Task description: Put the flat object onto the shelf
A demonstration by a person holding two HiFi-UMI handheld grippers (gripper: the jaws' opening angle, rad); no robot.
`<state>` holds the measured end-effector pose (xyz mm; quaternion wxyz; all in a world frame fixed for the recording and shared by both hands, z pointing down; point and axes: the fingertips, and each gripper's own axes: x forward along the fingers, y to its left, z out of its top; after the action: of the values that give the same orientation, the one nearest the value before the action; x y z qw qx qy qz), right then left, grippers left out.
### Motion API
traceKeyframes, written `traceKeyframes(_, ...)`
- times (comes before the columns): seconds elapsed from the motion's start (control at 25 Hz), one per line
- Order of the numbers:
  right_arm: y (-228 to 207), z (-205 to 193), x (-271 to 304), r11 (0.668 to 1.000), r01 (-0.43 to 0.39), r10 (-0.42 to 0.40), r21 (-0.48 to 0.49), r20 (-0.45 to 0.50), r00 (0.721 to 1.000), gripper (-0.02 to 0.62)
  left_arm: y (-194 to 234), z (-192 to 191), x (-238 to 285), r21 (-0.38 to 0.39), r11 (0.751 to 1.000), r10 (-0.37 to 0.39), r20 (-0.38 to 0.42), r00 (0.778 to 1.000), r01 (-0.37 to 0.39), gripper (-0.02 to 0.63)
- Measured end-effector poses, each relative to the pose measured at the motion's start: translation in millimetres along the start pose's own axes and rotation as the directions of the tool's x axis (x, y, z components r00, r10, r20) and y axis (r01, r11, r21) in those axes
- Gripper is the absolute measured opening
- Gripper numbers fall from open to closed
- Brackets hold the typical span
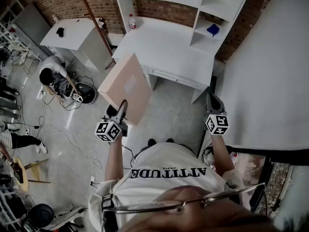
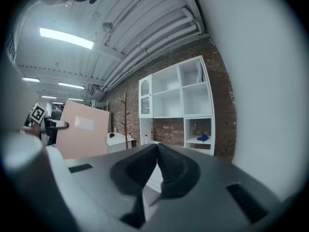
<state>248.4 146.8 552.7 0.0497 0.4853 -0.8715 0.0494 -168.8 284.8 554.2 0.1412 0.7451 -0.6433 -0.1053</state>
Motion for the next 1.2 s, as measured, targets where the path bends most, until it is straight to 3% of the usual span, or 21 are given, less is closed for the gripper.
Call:
traceKeyframes(0.8, -17, -6, 2, 0.999, 0.014, -0.013, 0.046, -0.009, 1.0, 0.028, -5, -1, 8, 0.006, 1.0, 0.007, -0.003, 1.0, -0.007, 0.288)
traceKeyframes(1.2, -30, -10, 7, 0.999, -0.048, 0.049, 0.024, -0.027, 0.998, 0.029, -22, -6, 14, 0.0, 0.999, 0.035, 0.007, 0.999, -0.035, 0.288)
